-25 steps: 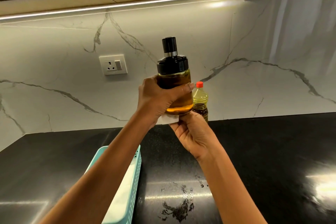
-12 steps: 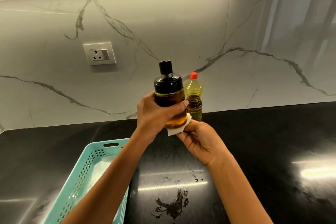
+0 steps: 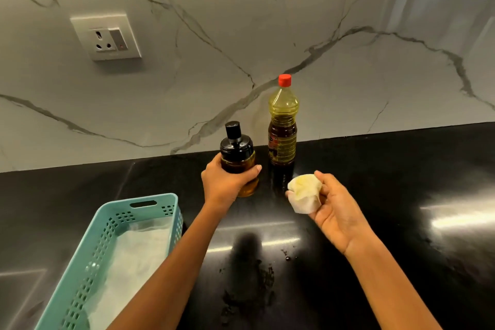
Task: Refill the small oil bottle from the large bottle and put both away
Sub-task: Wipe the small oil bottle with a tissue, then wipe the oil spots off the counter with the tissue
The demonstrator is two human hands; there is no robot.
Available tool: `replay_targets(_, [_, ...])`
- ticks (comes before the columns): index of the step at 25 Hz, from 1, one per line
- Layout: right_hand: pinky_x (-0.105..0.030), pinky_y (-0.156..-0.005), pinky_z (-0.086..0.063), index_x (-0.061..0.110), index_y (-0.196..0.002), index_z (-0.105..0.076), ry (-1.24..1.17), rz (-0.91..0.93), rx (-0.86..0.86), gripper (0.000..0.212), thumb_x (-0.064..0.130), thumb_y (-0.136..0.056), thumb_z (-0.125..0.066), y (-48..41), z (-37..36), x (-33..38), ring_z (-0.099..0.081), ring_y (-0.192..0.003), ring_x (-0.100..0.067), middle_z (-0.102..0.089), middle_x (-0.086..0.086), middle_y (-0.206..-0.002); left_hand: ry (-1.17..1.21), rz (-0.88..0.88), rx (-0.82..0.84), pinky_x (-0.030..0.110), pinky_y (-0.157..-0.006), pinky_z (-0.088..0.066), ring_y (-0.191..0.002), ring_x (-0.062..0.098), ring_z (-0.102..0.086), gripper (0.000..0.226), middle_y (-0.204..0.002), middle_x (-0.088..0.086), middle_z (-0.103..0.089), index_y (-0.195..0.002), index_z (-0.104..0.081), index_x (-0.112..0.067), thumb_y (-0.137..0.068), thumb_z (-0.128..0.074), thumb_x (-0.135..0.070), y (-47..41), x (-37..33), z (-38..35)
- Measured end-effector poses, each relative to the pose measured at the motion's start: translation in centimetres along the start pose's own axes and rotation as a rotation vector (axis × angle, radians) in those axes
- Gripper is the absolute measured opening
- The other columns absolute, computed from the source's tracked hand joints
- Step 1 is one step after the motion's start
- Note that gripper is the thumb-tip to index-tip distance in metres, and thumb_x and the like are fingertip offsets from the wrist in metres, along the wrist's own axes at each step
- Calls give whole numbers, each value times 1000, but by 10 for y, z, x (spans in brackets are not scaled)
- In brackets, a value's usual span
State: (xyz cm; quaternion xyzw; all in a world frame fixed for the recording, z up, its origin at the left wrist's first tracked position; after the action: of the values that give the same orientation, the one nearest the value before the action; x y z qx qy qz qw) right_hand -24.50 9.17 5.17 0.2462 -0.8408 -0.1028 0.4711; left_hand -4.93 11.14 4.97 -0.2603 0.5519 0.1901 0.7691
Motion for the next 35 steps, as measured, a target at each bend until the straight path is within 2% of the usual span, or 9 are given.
replay_targets(7, [-35,-88,-48,16,-85,-69,472,91,-117,12,13,-89,-58,-57,16,-9,-64,-94,-19,-71,-8,-94,4,115,-39,29,-90,-48,-97,13,-61,55,-100,-2,-66,-105,-61,-19,-57,-87,-23,-62,63,-38])
replay_targets(14, [-20,-59,-47,22,-87,-67,685,249,-234,12,11,-87,-61,-98,26,-19,-63,-77,-17,-69,-5,-83,28,160,-65,14,-82,-40,-93,4,-56,56,-99,-11,-62,-109,-58,-22,-60,-85,-20,-111,102,-66])
replay_targets(18, [-44,-72,-53,26,-88,-66,733,278,-246,14,12,-86,-62,-107,26,-27,-65,-81,-27,-69,0,-81,31,160,-67,6,-74,-38,-88,-1,-56,53,-96,-13,-61,-105,-57,-25,-60,-85,-19,-125,117,-72])
replay_targets(23, [-38,-67,-53,24,-89,-62,774,316,-294,12,12,-88,-59,-116,31,-29,-64,-73,-18,-67,5,-81,-8,127,-58,7,-77,-42,-90,-1,-57,55,-98,-13,-62,-107,-57,-24,-60,-85,-20,-130,125,-78])
replay_targets(25, [-33,-68,-52,24,-91,-57,829,341,-331,13,11,-88,-59,-118,33,-27,-62,-73,-8,-65,8,-85,-58,132,-27,17,-89,-44,-98,4,-56,63,-106,-10,-60,-115,-53,-20,-61,-85,-24,-130,124,-77])
replay_targets(27, [-29,-68,-52,29,-94,-55,886,387,-329,18,12,-89,-58,-114,38,-24,-62,-76,-6,-65,9,-88,-151,153,31,31,-104,-37,-123,17,-46,90,-132,-1,-51,-136,-37,-18,-61,-84,-34,-126,121,-74])
replay_targets(29, [-28,-67,-51,31,-98,-59,937,430,-299,21,12,-90,-56,-104,46,-22,-62,-77,-8,-65,9,-86,-241,177,44,38,-112,-24,-141,24,-21,112,-153,5,-25,-147,-11,-19,-63,-81,-40,-106,115,-65])
replay_targets(32, [-28,-62,-51,24,-105,-65,1003,468,-302,23,8,-91,-54,-84,67,-21,-61,-72,-15,-66,6,-82,-272,147,-53,31,-113,-15,-144,19,-5,101,-156,0,-11,-148,-7,-16,-74,-73,-36,-43,102,-45])
replay_targets(35, [-10,-49,-40,21,-104,-65,1029,518,-340,27,2,-91,-51,-67,89,-20,-57,-63,-11,-61,6,-72,-304,64,-79,23,-112,-14,-144,12,-4,78,-155,-2,-15,-145,-22,-16,-82,-66,-30,34,101,-23])
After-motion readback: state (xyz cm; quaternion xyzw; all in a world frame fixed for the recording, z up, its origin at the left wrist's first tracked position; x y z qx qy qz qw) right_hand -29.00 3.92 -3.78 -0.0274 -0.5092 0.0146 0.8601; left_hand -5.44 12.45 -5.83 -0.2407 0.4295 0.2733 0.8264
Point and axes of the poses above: each hand's wrist, its own y-axis away from the middle knuckle, its own z-axis out of the back of the hand, x = y × z, the point moved 2 cm from there along -y, towards the middle knuckle
